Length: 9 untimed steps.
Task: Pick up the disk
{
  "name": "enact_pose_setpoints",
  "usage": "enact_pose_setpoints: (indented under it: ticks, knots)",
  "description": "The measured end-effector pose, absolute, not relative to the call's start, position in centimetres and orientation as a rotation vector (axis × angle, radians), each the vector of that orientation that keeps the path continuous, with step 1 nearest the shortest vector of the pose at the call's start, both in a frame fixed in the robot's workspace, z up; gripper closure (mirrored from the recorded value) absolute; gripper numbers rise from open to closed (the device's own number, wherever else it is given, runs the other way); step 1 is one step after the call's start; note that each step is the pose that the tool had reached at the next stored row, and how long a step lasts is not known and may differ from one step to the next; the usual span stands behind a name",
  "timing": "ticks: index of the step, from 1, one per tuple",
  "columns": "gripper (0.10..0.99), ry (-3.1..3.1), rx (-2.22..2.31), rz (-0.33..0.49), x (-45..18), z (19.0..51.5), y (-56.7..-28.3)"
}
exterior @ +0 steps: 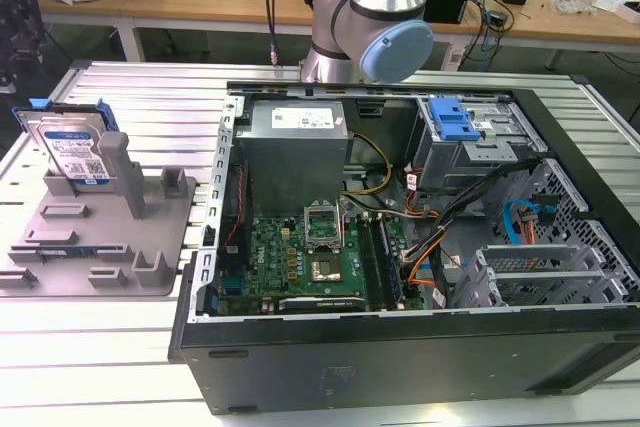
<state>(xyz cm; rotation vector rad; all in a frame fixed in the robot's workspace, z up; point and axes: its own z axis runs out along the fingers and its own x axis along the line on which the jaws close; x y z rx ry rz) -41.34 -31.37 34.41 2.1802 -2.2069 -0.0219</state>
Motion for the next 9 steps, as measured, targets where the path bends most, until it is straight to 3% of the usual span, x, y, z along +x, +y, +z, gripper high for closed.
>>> enact_pose_setpoints:
  ticks: [9]
  knots:
    - [0.545, -2.207, 2.18, -0.022, -41.34, 33.4, -31.39]
